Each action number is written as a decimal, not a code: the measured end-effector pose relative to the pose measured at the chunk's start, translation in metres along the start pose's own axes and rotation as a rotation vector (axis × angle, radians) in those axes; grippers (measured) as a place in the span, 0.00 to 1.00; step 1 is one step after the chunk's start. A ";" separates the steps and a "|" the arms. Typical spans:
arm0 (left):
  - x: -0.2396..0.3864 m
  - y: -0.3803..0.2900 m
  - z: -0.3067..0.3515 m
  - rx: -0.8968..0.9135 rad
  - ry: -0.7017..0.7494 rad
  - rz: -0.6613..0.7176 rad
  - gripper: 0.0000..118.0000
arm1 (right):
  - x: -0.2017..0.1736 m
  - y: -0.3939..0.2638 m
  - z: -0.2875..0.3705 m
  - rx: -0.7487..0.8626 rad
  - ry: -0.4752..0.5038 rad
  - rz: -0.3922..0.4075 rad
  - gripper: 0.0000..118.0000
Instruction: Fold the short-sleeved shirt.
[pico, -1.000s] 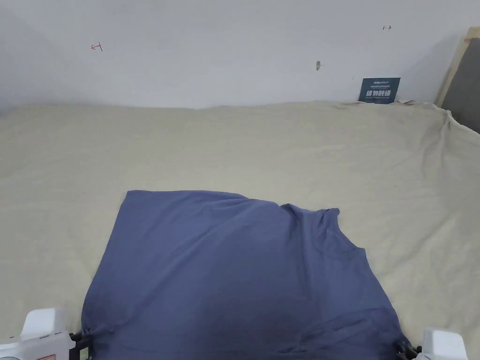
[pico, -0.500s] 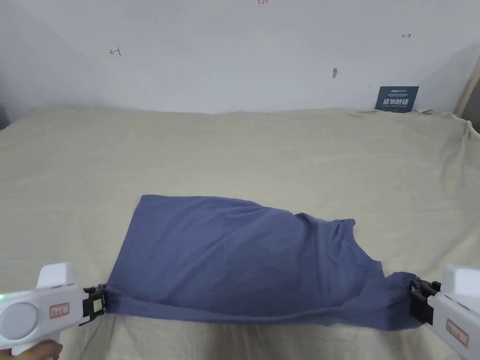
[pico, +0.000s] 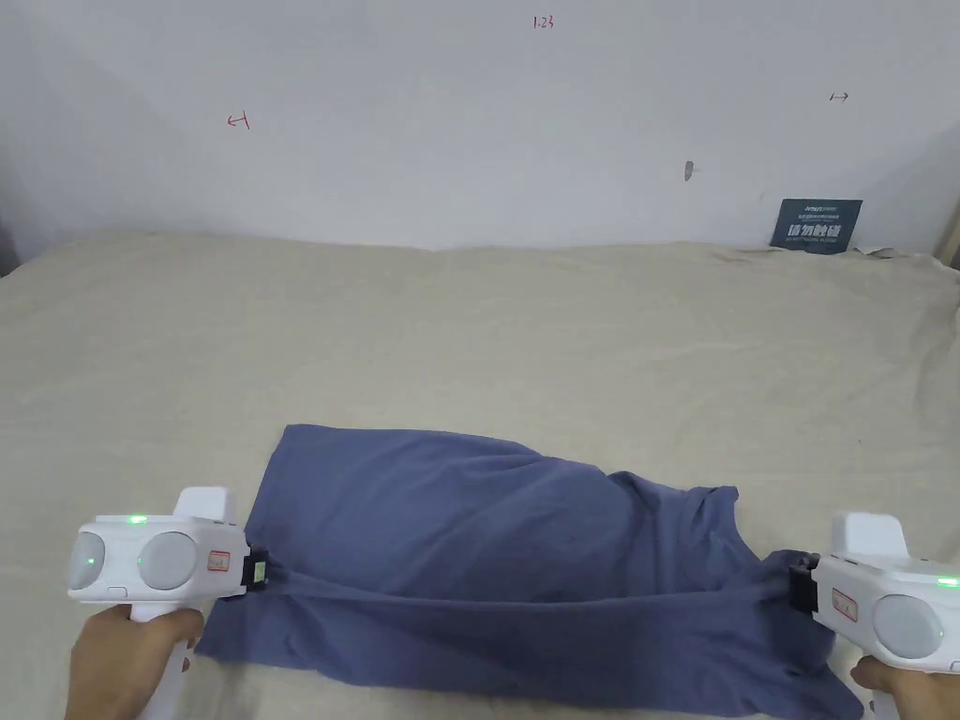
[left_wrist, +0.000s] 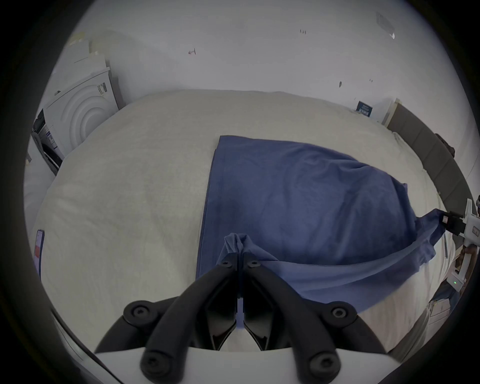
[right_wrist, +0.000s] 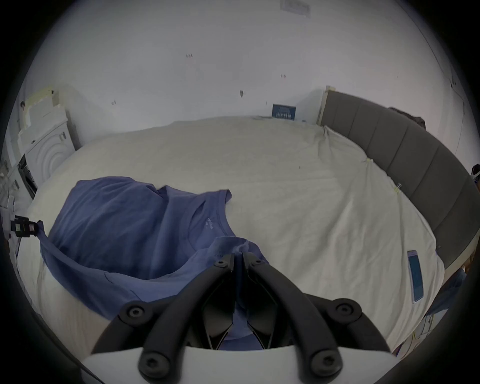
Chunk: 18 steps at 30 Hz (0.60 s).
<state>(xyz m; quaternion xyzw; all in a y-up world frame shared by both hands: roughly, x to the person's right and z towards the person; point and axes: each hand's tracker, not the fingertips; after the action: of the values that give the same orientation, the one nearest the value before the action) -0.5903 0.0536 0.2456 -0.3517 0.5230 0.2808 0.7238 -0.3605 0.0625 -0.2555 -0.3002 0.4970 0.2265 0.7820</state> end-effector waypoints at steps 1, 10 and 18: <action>0.001 0.002 -0.007 -0.005 0.006 -0.006 0.00 | -0.002 0.001 -0.006 -0.006 -0.009 0.004 0.03; 0.009 -0.001 -0.051 -0.086 0.041 -0.042 0.00 | -0.014 -0.006 -0.043 -0.115 -0.043 -0.036 0.03; 0.007 -0.003 -0.044 -0.091 0.014 -0.010 0.14 | -0.008 -0.020 -0.056 -0.166 -0.054 -0.030 0.05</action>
<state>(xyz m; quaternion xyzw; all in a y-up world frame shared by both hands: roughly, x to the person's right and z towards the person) -0.6105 0.0168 0.2304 -0.3889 0.5131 0.2980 0.7048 -0.3861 0.0088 -0.2611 -0.3652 0.4505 0.2631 0.7710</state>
